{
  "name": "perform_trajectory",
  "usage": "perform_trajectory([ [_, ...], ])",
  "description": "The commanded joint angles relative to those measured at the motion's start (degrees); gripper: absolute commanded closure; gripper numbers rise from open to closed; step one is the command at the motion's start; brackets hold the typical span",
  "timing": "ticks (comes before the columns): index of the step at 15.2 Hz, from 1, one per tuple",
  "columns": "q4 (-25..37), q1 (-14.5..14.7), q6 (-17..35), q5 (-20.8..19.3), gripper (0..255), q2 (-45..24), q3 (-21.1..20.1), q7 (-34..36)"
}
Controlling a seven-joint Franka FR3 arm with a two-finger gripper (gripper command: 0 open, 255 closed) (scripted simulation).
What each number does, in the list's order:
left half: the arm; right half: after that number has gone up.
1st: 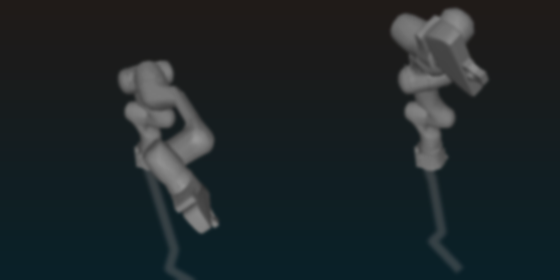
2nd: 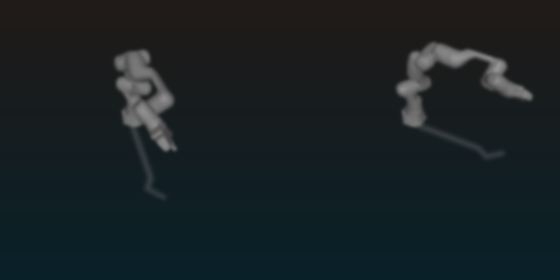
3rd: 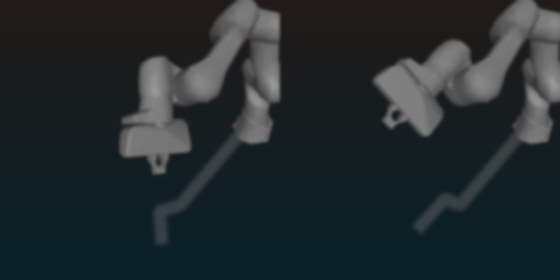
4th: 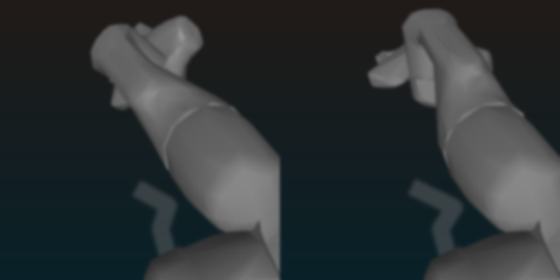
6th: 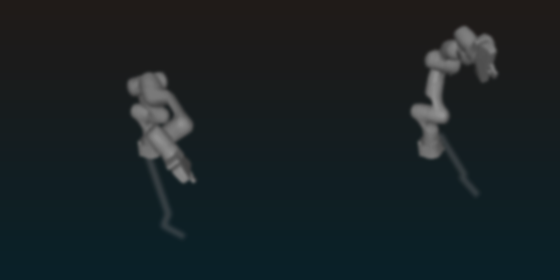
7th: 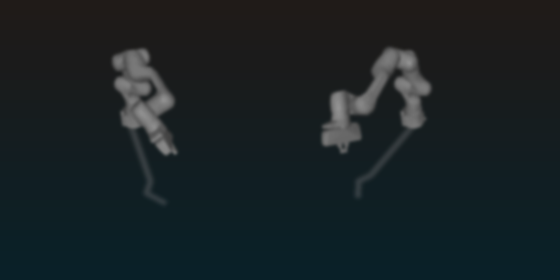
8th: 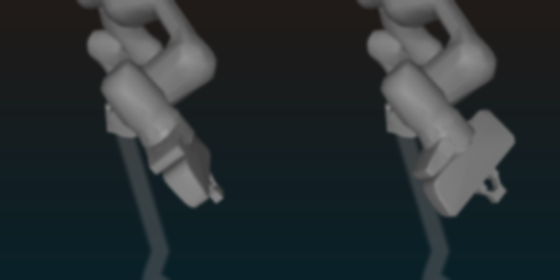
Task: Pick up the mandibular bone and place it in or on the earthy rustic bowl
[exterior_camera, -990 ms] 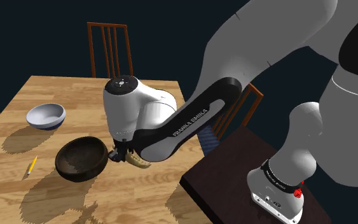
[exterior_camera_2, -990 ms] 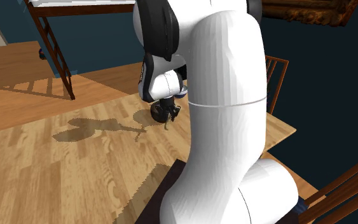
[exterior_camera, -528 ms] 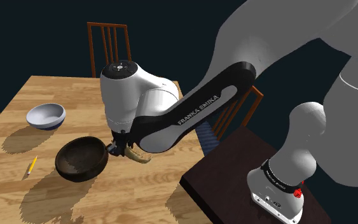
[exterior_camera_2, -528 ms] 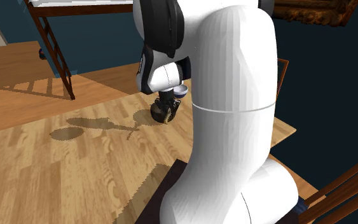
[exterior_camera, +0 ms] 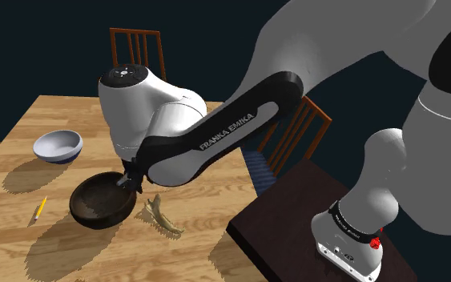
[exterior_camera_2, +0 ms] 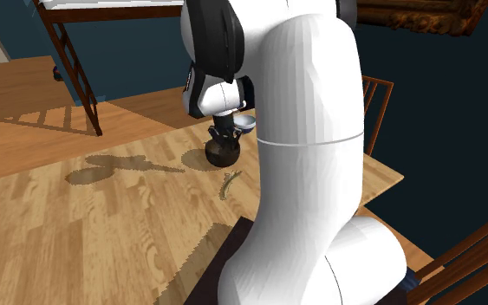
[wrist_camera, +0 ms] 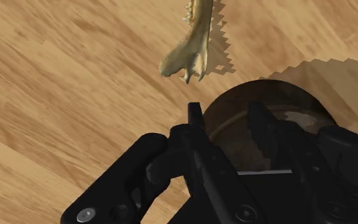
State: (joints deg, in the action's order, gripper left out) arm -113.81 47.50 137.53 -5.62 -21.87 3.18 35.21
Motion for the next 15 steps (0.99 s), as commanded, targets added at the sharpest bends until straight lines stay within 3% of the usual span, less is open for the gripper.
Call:
perform_trajectory([
  [1, -0.95, 0.19, 1.65, -0.11, 0, -0.8, 0.15, 0.94],
  [10, -5.88, 2.37, 15.75, -0.56, 0, -10.85, 1.77, 9.38],
  [15, -4.97, 2.25, 18.18, -0.49, 0, -14.23, 1.83, 9.64],
])
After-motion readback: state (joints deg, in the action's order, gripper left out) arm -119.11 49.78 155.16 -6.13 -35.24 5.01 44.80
